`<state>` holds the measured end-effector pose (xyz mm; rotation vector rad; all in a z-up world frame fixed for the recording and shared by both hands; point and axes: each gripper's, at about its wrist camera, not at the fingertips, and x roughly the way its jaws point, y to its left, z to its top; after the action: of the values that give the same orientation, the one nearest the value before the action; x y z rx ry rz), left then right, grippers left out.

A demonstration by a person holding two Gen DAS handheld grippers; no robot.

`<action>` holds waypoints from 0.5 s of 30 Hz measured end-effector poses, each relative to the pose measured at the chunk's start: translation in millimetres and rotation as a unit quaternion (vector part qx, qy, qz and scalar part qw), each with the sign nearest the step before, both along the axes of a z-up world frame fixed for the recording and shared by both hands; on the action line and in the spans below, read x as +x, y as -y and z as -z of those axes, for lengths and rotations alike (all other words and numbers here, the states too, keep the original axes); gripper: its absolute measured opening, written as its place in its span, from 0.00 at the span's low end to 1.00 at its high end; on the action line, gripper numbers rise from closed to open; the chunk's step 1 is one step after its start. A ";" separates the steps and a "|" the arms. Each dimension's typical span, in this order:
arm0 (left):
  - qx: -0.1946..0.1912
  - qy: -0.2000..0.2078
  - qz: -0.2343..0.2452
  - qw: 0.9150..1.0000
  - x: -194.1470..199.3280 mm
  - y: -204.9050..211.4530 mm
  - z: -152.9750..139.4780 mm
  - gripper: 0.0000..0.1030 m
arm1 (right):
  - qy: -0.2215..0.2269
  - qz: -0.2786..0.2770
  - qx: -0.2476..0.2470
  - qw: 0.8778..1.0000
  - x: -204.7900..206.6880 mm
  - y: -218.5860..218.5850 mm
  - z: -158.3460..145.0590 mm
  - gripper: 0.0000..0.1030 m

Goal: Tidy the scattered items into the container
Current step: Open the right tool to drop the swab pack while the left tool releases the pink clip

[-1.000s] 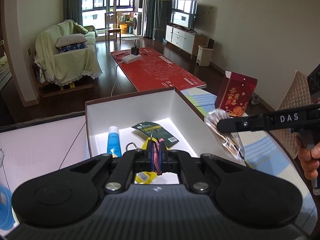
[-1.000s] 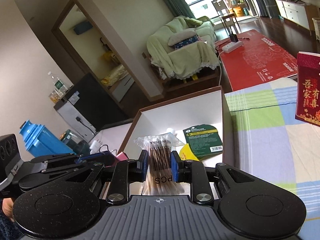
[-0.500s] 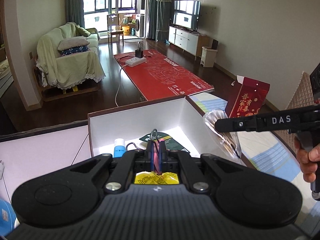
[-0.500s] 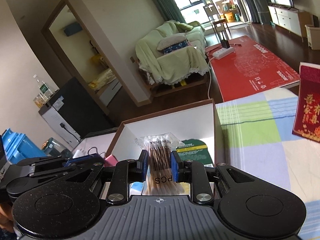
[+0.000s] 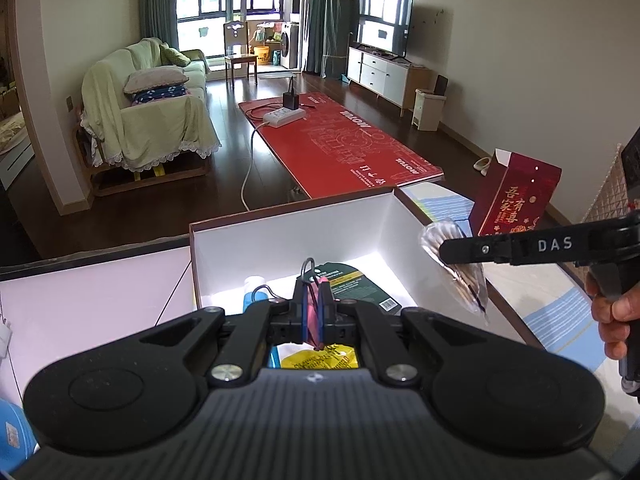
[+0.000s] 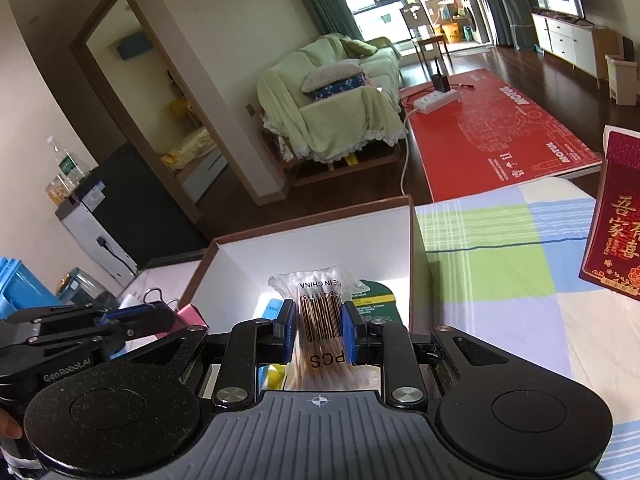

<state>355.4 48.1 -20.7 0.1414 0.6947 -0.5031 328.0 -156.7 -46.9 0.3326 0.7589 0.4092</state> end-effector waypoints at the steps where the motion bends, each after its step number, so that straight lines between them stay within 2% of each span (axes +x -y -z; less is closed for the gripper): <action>1: 0.000 0.000 0.000 1.000 -0.2 0.6 0.0 0.02 | 0.000 0.001 -0.001 1.000 0.8 0.3 1.1 0.22; 10: 0.003 -0.006 -0.001 1.000 2.9 1.8 4.8 0.02 | 0.001 0.000 -0.016 1.000 10.2 0.0 7.8 0.22; 12: 0.004 -0.008 -0.002 1.000 3.5 1.9 6.0 0.02 | -0.001 -0.004 -0.025 1.000 13.4 -1.5 9.1 0.39; 13: 0.003 -0.008 -0.001 1.000 3.8 2.1 6.3 0.02 | 0.003 -0.002 -0.025 1.000 12.9 -1.5 9.0 0.60; 14: 0.004 -0.009 -0.001 1.000 3.8 2.1 6.9 0.02 | 0.011 0.005 -0.027 1.000 10.8 -1.1 8.2 0.65; 15: 0.005 -0.010 -0.002 1.000 4.0 2.0 7.7 0.02 | 0.018 0.008 -0.031 0.999 9.3 -1.3 7.2 0.65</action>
<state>359.4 46.2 -28.4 0.1436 0.7172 -0.4984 337.3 -155.4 -54.1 0.2713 0.7314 0.3749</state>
